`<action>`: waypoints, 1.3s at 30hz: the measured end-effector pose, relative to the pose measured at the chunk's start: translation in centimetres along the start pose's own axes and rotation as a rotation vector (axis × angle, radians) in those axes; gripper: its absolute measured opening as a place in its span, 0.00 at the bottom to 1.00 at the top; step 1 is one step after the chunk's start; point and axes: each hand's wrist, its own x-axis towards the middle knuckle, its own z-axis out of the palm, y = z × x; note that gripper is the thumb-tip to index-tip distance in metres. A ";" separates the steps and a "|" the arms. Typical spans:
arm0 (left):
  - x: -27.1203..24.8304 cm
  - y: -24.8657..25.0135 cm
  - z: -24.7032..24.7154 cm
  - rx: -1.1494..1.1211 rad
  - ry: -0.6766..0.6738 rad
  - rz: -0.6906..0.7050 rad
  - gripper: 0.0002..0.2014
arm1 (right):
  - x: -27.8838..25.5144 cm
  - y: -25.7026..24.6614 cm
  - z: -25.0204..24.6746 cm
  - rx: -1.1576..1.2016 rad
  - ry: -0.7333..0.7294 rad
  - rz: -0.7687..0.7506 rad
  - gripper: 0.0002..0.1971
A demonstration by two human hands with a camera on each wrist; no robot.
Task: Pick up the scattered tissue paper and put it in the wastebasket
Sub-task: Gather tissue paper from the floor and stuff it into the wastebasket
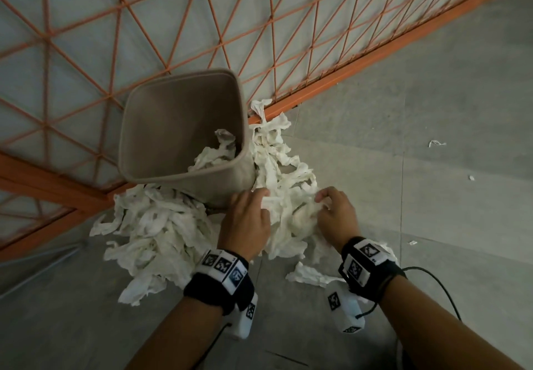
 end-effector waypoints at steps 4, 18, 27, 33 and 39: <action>-0.2 -1.4 2.8 0.168 -0.293 -0.102 0.28 | 0.3 -0.7 0.3 0.028 -0.148 0.057 0.18; -1.3 -2.0 0.7 0.150 -0.125 -0.054 0.34 | 0.4 -0.5 5.1 -0.527 -0.390 -0.090 0.17; -0.7 -1.4 1.1 0.063 -0.035 -0.124 0.13 | 0.2 -1.1 4.8 -0.101 -0.293 -0.100 0.21; -2.9 -1.8 -1.4 -0.106 0.206 -0.091 0.11 | 0.6 -2.4 4.8 0.192 -0.241 0.022 0.18; -5.4 -3.4 -3.5 -0.244 0.268 -0.154 0.18 | 1.2 -0.8 3.7 -0.051 -0.243 -0.037 0.14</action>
